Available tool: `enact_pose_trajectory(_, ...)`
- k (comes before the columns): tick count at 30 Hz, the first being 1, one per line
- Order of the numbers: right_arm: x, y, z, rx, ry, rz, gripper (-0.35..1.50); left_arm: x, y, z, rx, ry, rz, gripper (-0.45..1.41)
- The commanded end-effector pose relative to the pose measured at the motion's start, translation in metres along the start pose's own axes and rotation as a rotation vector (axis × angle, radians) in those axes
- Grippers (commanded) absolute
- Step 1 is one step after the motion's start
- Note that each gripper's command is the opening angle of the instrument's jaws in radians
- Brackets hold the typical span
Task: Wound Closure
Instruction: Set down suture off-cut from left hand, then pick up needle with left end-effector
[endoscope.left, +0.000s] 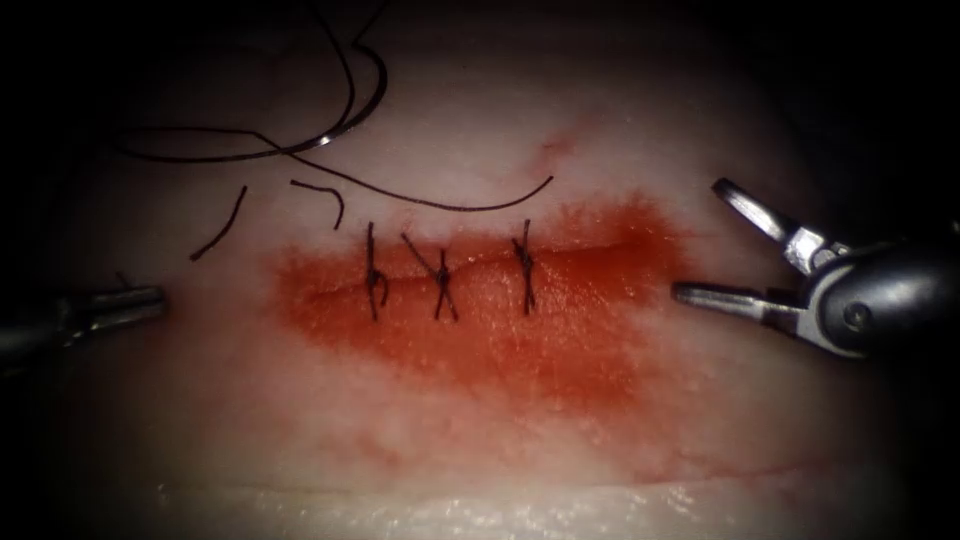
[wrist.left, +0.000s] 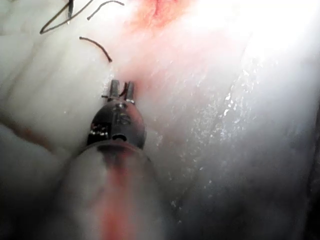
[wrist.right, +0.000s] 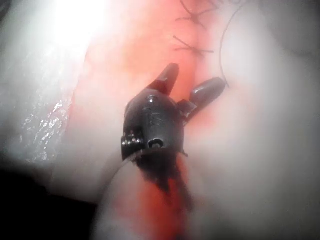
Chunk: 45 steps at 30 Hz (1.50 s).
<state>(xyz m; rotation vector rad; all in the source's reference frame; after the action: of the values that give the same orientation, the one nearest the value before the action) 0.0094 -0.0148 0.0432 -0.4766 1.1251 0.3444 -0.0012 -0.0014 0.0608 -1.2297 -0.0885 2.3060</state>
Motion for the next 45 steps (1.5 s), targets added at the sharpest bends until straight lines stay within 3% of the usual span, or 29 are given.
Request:
enact_pose_trajectory(1, -0.0002, -0.0007, 0.0006, 0.001, 0.001, 0.001, 1.34, -0.0011, -0.0002, 0.0009, 0.001, -0.009, -0.033, 0.22)
enact_pose_trajectory(2, -0.0002, -0.0007, 0.0006, 0.001, 0.001, 0.001, 1.34, -0.0011, -0.0002, 0.0009, 0.001, -0.009, -0.033, 0.22)
enact_pose_trajectory(4, -0.0002, -0.0007, 0.0006, -0.002, -0.002, 0.001, 1.34, -0.0013, -0.0007, 0.0005, 0.002, -0.010, -0.092, 0.48)
enact_pose_trajectory(8, -0.0002, -0.0008, 0.0006, -0.004, -0.003, 0.000, 1.33, -0.0011, -0.0006, -0.0011, -0.009, -0.014, -0.141, 0.73)
enact_pose_trajectory(15, -0.0002, -0.0008, 0.0005, -0.007, -0.007, -0.001, 1.33, 0.0005, -0.0004, -0.0027, -0.023, -0.001, -0.169, 0.79)
enact_pose_trajectory(23, -0.0002, -0.0008, 0.0005, -0.006, -0.012, 0.004, 1.33, 0.0062, 0.0026, -0.0039, -0.015, 0.023, -0.167, 0.79)
enact_pose_trajectory(26, -0.0003, -0.0007, 0.0006, 0.005, -0.022, 0.015, 1.29, 0.0085, 0.0045, -0.0020, -0.038, 0.035, -0.163, 0.73)
enact_pose_trajectory(29, -0.0002, -0.0008, 0.0007, 0.016, -0.034, 0.024, 1.28, 0.0125, 0.0055, 0.0024, -0.070, 0.063, -0.183, 0.66)
enact_pose_trajectory(36, -0.0004, -0.0009, 0.0007, 0.020, -0.041, 0.033, 1.28, 0.0186, 0.0012, 0.0108, -0.017, 0.091, -0.217, 0.69)
enact_pose_trajectory(40, -0.0004, -0.0009, 0.0008, 0.015, -0.052, 0.037, 1.26, 0.0193, -0.0018, 0.0150, 0.018, 0.074, -0.220, 0.69)
enact_pose_trajectory(45, -0.0003, -0.0011, 0.0009, 0.008, -0.058, 0.036, 1.29, 0.0188, -0.0038, 0.0170, 0.036, 0.024, -0.242, 0.69)
